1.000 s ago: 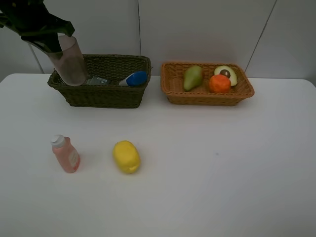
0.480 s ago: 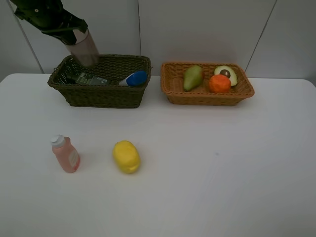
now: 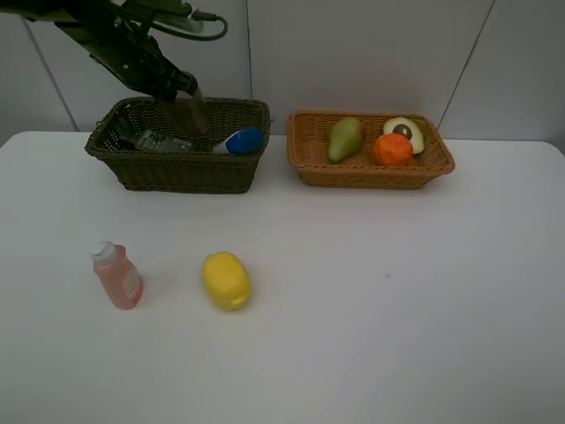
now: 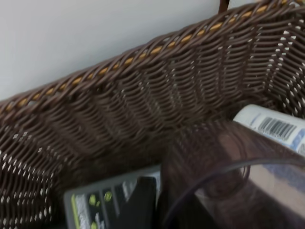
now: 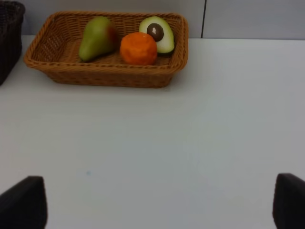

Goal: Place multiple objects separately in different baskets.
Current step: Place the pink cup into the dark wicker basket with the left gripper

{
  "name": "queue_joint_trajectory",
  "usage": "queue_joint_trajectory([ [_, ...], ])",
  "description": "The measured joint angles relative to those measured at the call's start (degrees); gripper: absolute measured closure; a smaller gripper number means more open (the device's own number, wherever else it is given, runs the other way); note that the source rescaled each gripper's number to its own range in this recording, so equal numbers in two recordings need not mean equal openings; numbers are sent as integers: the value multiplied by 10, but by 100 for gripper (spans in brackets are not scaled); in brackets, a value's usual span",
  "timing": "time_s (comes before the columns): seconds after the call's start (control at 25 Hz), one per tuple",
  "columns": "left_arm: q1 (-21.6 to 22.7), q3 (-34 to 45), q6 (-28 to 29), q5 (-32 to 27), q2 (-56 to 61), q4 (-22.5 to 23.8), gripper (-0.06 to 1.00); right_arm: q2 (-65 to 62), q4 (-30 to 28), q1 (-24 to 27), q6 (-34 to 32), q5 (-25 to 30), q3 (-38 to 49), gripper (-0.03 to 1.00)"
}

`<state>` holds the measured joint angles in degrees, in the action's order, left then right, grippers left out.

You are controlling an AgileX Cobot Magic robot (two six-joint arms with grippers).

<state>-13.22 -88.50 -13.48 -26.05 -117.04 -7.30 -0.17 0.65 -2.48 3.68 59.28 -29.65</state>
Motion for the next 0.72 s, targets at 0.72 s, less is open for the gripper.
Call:
queue_joint_trajectory([
  [0.72, -4, 0, -2, 59, -49, 0, 94, 0, 0, 0, 0, 0, 0, -3],
])
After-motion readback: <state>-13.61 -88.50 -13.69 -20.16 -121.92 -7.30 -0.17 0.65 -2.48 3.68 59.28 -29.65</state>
